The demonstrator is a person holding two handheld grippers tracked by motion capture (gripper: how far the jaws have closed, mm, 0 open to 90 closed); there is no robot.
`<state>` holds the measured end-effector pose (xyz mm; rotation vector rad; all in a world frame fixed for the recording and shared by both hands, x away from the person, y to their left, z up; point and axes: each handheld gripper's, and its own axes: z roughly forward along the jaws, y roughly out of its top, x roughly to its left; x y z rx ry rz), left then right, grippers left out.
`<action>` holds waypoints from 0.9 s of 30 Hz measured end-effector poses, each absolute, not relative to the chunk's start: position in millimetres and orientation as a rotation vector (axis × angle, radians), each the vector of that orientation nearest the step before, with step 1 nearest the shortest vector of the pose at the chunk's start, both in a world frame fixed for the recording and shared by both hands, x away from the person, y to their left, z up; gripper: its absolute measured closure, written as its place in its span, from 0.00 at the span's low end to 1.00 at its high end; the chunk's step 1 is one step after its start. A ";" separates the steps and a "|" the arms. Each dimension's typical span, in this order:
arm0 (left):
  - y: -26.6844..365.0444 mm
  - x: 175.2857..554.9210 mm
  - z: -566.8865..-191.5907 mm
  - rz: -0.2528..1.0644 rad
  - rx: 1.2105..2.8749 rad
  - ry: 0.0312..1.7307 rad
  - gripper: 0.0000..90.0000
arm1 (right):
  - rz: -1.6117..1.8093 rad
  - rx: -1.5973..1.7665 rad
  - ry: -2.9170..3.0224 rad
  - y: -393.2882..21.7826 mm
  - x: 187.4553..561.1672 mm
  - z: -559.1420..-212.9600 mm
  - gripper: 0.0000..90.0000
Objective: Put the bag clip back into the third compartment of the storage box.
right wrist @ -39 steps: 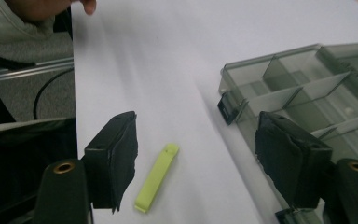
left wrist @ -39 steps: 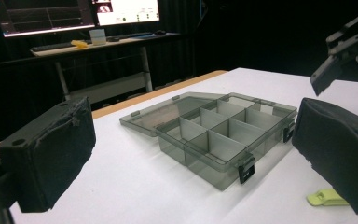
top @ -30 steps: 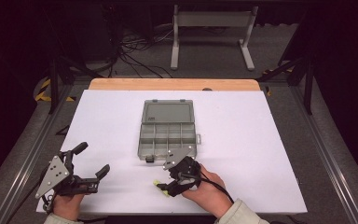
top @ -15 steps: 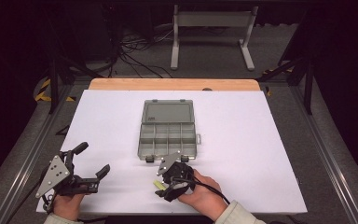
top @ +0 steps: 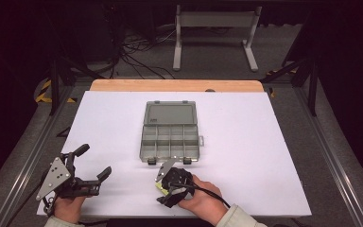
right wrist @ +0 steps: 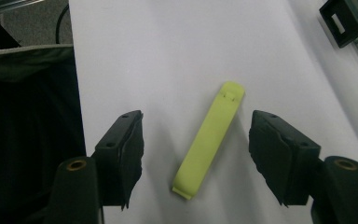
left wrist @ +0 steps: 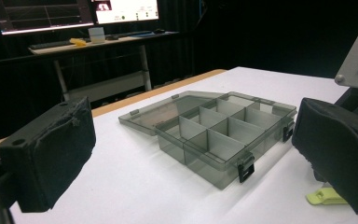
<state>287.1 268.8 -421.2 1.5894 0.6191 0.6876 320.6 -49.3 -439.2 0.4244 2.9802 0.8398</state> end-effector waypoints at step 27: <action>268.3 286.9 -421.0 0.690 1.595 0.617 0.00 | 0.878 0.525 2.880 -50.5 318.6 -431.8 0.87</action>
